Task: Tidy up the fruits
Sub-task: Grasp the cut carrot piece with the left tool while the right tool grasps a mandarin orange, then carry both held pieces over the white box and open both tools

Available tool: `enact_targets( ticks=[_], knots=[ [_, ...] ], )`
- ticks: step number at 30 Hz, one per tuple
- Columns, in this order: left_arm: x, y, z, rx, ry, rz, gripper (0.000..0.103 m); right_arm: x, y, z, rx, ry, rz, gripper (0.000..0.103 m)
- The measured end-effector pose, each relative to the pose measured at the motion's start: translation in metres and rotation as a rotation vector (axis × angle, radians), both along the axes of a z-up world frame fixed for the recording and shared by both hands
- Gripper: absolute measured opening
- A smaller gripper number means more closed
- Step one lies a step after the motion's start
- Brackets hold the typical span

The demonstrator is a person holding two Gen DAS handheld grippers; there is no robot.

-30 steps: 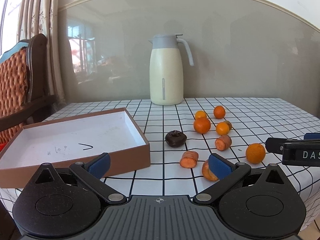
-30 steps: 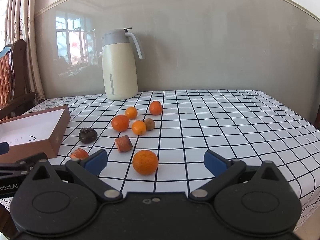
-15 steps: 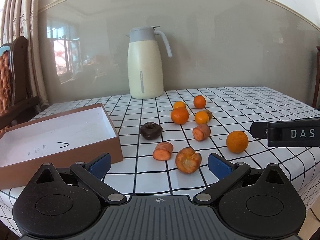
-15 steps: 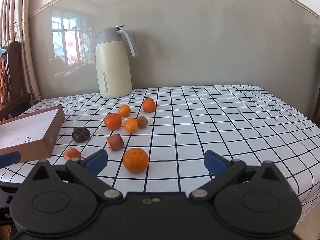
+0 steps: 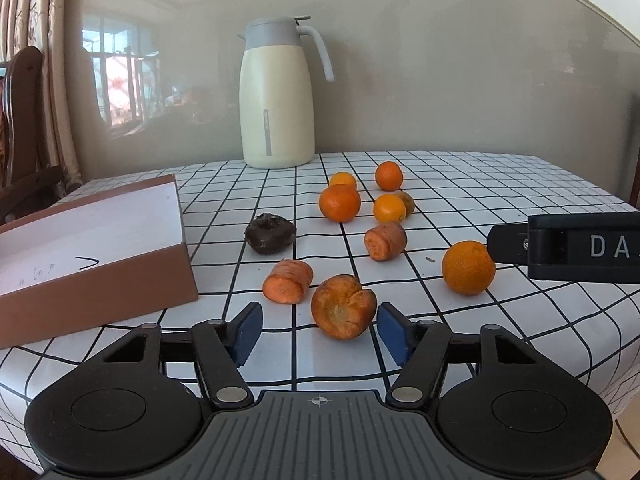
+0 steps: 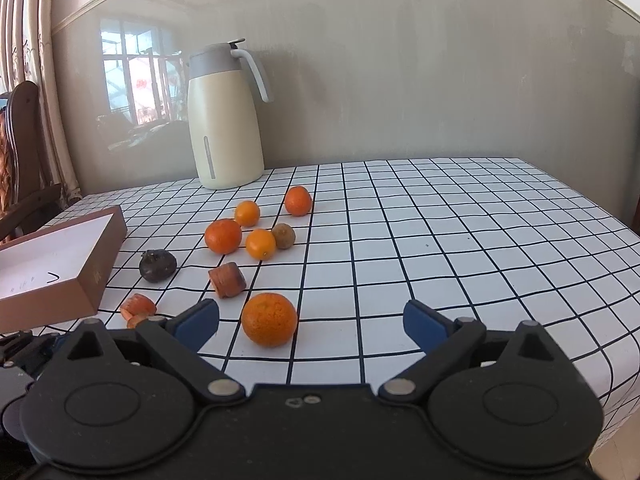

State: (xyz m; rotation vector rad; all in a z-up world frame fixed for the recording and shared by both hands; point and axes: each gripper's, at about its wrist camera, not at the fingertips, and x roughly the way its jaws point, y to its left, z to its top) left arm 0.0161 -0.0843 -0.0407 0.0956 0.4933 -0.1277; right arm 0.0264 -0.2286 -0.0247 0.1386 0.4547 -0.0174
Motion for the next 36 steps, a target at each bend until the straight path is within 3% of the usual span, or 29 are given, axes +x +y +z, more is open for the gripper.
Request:
enact_targets(
  ticks=[7, 9, 23, 29, 36],
  knots=[
    [0.003, -0.009, -0.004, 0.002, 0.0, -0.027, 0.037, 0.014, 0.002, -0.002, 0.009, 0.022, 0.032, 0.071],
    [0.003, -0.01, -0.004, 0.002, -0.004, -0.027, 0.037, 0.021, 0.006, -0.004, -0.009, 0.034, 0.042, 0.066],
    [0.009, -0.011, -0.005, -0.003, -0.012, -0.023, 0.037, 0.043, 0.011, -0.014, -0.004, 0.087, 0.057, 0.06],
    [0.012, -0.013, -0.005, -0.007, -0.013, -0.02, 0.037, 0.045, 0.012, -0.016, 0.007, 0.1, 0.072, 0.049],
    [0.012, -0.011, -0.006, -0.03, -0.014, -0.025, 0.037, 0.045, 0.019, -0.017, -0.004, 0.105, 0.119, 0.029]
  ],
)
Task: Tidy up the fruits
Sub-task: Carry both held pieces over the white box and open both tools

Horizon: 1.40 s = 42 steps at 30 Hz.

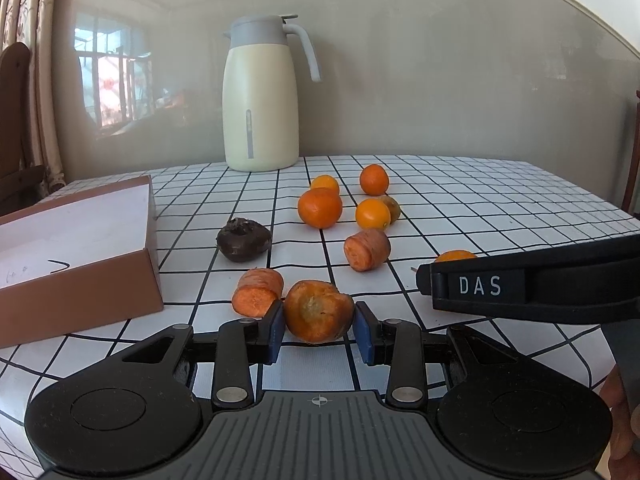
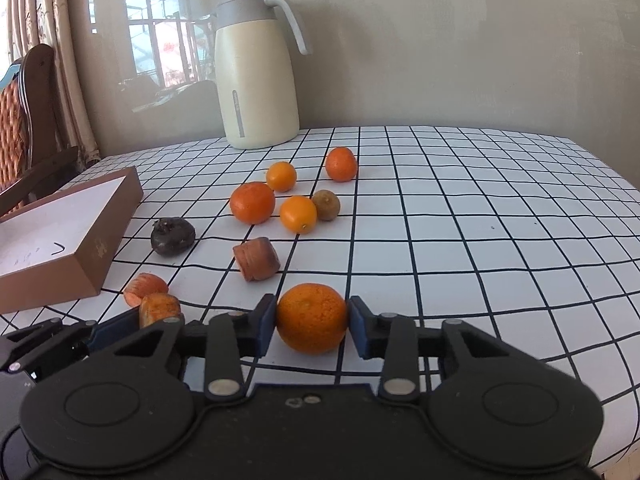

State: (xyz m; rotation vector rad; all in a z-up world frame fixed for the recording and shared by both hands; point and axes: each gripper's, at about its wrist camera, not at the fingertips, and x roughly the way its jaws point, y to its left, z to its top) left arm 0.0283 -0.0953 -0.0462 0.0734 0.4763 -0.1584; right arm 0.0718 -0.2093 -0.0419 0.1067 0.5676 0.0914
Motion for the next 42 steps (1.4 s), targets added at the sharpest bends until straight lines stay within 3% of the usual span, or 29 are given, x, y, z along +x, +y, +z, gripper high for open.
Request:
enact_targets(
  ticks=[12, 21, 30, 42],
  knots=[
    [-0.01, 0.014, 0.008, -0.016, -0.025, -0.008, 0.037, -0.012, -0.007, 0.002, 0.015, -0.014, 0.005, 0.029],
    [-0.026, 0.054, 0.024, -0.031, -0.049, 0.029, 0.037, -0.035, 0.005, 0.01, 0.016, -0.044, 0.077, 0.029],
    [-0.041, 0.1, 0.039, -0.037, -0.099, 0.113, 0.037, -0.042, 0.041, 0.019, 0.023, -0.083, 0.2, 0.029],
    [-0.063, 0.18, 0.053, -0.079, -0.173, 0.308, 0.037, -0.037, 0.101, 0.038, 0.048, -0.181, 0.356, 0.029]
  ],
)
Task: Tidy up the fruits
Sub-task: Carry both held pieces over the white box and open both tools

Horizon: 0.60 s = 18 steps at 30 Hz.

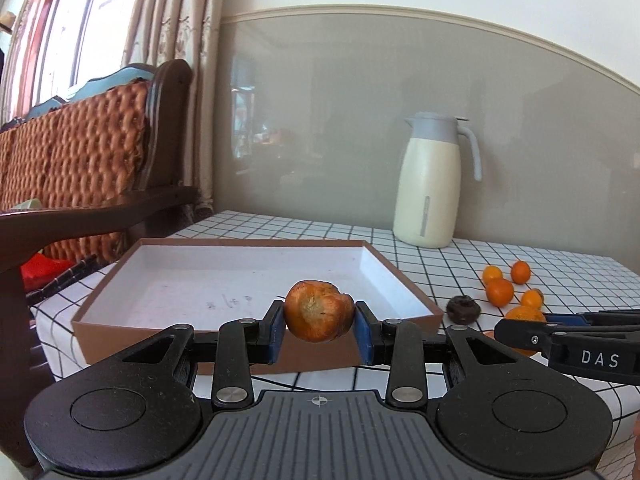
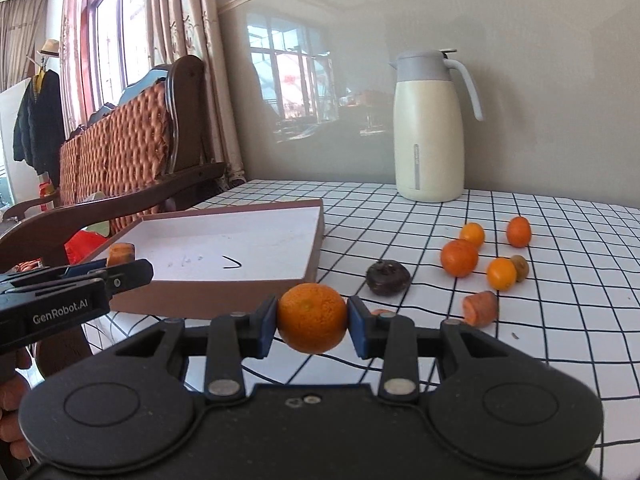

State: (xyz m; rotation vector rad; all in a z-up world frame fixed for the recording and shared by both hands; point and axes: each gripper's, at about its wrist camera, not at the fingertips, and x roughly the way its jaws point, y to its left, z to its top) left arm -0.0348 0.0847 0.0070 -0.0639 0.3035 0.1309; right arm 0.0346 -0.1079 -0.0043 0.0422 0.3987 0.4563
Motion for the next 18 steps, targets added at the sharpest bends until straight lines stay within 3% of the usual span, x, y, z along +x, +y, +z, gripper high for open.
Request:
enact_targets(
  ticks=[18],
  knots=[
    [0.003, 0.088, 0.001, -0.026, -0.009, 0.232, 0.037, 0.04, 0.046, 0.012, 0.031, -0.04, 0.035, 0.029]
  ],
)
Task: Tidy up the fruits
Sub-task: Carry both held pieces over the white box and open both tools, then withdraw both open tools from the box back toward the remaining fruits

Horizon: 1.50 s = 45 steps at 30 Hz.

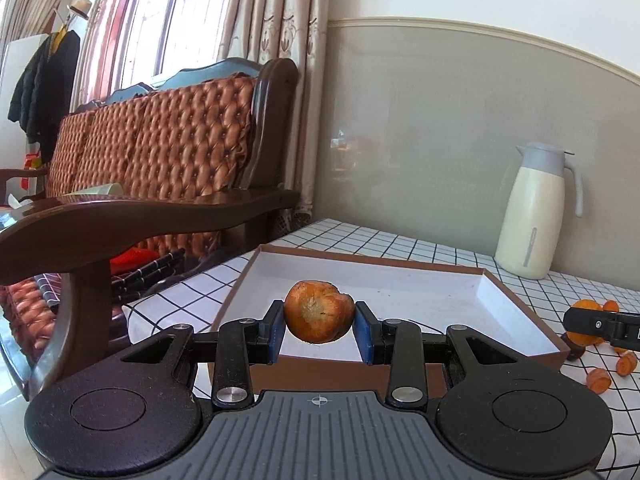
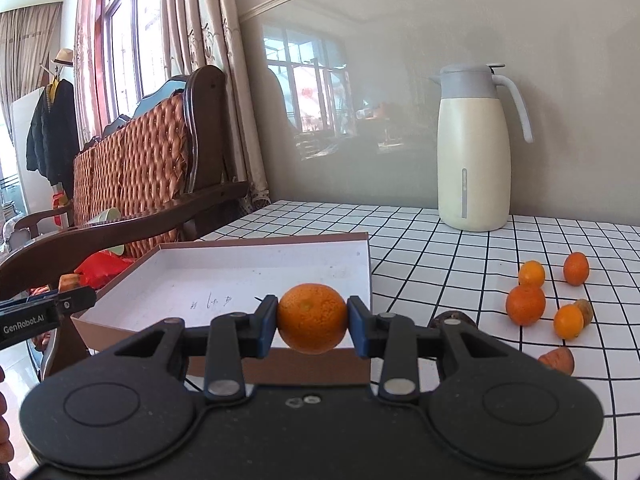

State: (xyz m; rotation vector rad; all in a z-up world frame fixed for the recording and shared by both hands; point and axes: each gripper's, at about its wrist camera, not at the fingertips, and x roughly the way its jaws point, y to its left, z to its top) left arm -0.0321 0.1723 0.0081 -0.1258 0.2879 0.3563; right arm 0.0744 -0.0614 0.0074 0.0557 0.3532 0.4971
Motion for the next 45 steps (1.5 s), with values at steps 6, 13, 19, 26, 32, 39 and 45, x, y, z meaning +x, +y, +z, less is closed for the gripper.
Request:
enact_targets(
  ticks=[6, 13, 19, 26, 32, 39, 45],
  knots=[
    [0.019, 0.012, 0.002, 0.006, 0.007, 0.017, 0.037, 0.022, 0.017, 0.006, -0.019, -0.009, 0.005, 0.029],
    [0.036, 0.021, 0.0, -0.002, 0.023, 0.043, 0.037, 0.045, 0.029, -0.001, -0.043, 0.01, 0.001, 0.029],
    [0.053, 0.031, -0.006, -0.017, 0.056, 0.067, 0.037, 0.056, 0.033, -0.007, -0.041, 0.017, -0.017, 0.036],
    [0.039, 0.027, 0.006, -0.006, -0.066, 0.13, 0.103, 0.039, 0.016, 0.008, 0.031, -0.123, -0.116, 0.096],
    [0.031, 0.013, 0.016, 0.079, -0.107, 0.147, 0.103, 0.023, -0.006, 0.02, 0.103, -0.207, -0.15, 0.097],
    [0.03, -0.012, 0.019, 0.145, -0.109, 0.063, 0.103, 0.02, -0.021, 0.016, 0.105, -0.202, -0.168, 0.097],
    [0.034, -0.029, 0.017, 0.151, -0.086, 0.022, 0.103, 0.018, -0.036, 0.012, 0.131, -0.174, -0.191, 0.097]
  ],
)
